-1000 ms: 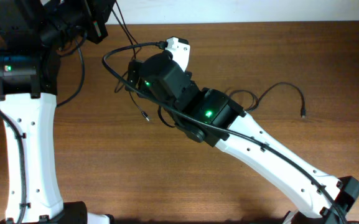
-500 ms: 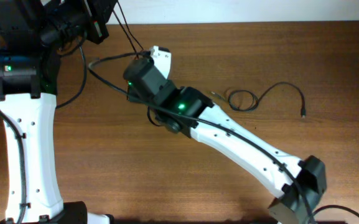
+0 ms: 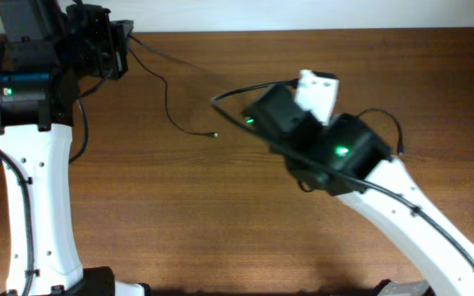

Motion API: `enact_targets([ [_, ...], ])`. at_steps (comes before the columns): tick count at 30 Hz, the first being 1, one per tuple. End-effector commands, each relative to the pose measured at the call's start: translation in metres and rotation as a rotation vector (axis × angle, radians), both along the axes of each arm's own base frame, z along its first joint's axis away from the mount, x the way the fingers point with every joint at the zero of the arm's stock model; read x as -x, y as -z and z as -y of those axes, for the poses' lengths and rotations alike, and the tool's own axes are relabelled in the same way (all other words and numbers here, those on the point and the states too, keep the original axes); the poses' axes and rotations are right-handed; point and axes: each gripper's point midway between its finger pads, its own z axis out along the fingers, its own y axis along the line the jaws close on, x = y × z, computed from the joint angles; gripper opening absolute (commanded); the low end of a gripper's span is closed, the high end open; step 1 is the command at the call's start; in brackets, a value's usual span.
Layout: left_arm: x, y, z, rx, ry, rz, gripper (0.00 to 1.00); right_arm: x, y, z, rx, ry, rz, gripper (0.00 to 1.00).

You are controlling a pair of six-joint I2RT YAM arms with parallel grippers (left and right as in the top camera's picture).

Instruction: Untangle cables

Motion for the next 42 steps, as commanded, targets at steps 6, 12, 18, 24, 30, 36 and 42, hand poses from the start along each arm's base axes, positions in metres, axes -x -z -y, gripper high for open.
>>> enact_targets([
  [6,0.011,-0.011,-0.001,-0.137,0.057,0.054,0.0,0.005,-0.01,0.036,-0.047,0.078,-0.017,0.77],
  [12,0.016,-0.044,0.053,-0.475,0.514,0.417,0.0,0.005,-0.009,0.033,-0.065,0.069,-0.025,0.98],
  [18,0.025,-0.058,0.079,-0.783,0.757,0.695,0.0,0.009,-0.006,0.03,-0.076,0.057,-0.051,0.98],
  [24,0.01,-0.003,0.007,-1.041,0.599,0.334,0.0,0.011,-0.005,0.031,-0.071,0.055,-0.061,0.98],
  [30,-0.011,0.031,-0.02,-1.265,0.667,0.225,0.0,0.011,-0.004,0.03,-0.077,0.052,-0.066,0.98],
  [36,-0.044,0.082,-0.087,-1.226,0.617,0.078,0.0,0.012,-0.003,0.029,-0.081,0.048,-0.07,0.98],
  [42,-0.05,0.101,-0.087,-0.881,0.898,0.601,0.0,0.01,-0.004,0.028,-0.087,0.048,-0.063,0.98],
])
